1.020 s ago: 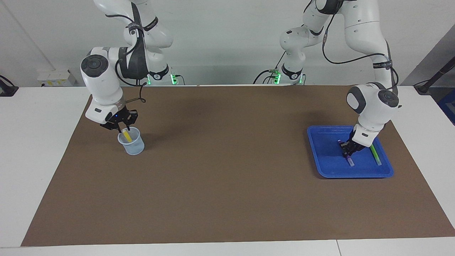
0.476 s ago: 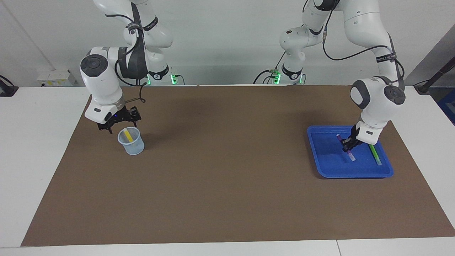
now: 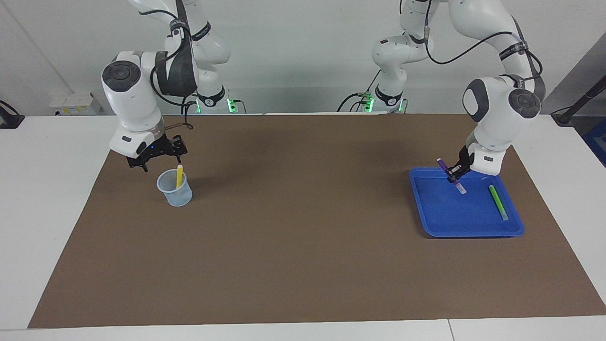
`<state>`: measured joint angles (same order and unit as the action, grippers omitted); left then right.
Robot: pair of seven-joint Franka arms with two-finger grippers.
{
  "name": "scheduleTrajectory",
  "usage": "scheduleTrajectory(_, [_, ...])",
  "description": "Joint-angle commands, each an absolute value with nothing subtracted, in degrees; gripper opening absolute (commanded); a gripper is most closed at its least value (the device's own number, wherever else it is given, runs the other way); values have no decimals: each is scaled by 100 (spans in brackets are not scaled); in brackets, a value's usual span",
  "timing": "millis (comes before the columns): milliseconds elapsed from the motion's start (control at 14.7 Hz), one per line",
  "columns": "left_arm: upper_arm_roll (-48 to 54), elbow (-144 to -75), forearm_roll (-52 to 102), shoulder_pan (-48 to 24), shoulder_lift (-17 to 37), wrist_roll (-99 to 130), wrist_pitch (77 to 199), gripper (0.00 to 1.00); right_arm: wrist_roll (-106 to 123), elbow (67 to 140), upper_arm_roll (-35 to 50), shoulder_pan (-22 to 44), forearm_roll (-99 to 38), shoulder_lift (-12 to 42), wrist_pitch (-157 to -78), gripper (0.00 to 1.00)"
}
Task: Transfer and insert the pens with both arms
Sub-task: 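Grasp the purple pen in the tray with the left gripper, then lift the purple pen while the right gripper moves toward it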
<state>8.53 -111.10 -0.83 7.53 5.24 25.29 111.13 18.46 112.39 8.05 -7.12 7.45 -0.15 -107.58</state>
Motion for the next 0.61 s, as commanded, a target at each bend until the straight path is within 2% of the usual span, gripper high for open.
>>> scheduleTrajectory(0, [800,-11136,271,449,186,3336,10654,0,1767,11092,861,-747,353,-44,-10530,100])
scheduleTrajectory(544, [809,-11153,1651,-1044,-176,6272,10643,0,1767,10776,1037,-747,-1641,-53,-10257,100])
